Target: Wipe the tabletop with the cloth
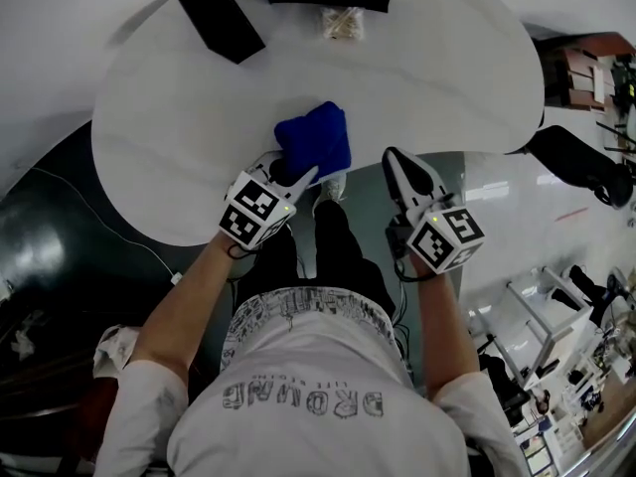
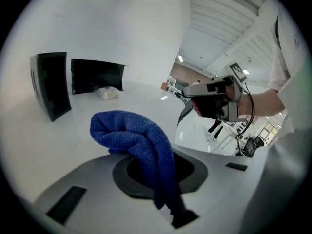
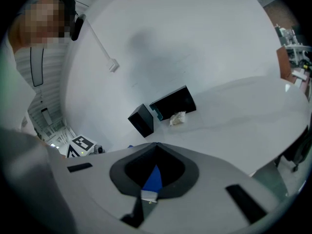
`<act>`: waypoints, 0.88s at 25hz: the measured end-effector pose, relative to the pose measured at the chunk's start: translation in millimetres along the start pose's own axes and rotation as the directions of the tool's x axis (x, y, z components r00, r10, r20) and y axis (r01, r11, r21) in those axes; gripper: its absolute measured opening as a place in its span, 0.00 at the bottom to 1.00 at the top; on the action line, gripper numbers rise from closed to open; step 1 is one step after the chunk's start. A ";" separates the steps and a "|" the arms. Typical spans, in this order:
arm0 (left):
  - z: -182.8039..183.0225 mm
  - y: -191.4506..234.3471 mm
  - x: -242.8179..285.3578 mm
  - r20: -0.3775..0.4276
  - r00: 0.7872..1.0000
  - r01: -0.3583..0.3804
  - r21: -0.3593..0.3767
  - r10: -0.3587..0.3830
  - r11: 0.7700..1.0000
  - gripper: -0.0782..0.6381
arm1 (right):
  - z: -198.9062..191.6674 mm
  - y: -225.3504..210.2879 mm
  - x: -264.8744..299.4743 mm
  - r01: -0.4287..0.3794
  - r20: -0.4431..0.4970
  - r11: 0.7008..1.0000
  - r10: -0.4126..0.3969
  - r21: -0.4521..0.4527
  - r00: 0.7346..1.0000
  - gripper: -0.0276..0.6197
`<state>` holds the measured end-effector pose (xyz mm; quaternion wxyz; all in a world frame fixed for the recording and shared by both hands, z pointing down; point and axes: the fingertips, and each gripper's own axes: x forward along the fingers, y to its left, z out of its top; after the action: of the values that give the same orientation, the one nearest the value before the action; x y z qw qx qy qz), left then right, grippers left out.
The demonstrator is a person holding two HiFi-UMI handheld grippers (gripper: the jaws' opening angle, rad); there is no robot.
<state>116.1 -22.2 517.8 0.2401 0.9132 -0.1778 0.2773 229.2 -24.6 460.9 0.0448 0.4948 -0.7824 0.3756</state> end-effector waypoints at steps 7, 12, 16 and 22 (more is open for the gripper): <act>27.3 15.3 -51.6 0.128 0.992 -0.015 -0.040 0.020 0.999 0.20 | 19.4 29.9 14.5 -0.051 0.045 0.998 0.052 -0.035 0.998 0.05; 45.2 22.6 -93.6 0.199 0.978 -0.055 -0.040 0.062 0.998 0.20 | 33.9 58.8 19.4 -0.072 0.049 0.994 0.076 -0.080 0.996 0.05; 59.7 27.0 -129.2 0.258 0.962 -0.080 -0.041 0.088 0.996 0.20 | 46.1 85.4 25.1 -0.094 0.059 0.989 0.101 -0.114 0.993 0.05; 72.4 36.9 -177.2 0.333 0.935 -0.109 -0.054 0.121 0.993 0.20 | 61.3 123.9 35.7 -0.126 0.059 0.976 0.138 -0.177 0.989 0.05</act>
<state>-9.0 -57.5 372.5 0.2056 0.9307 -0.2739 0.1283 129.4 -61.5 365.7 0.0349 0.4489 -0.8442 0.2908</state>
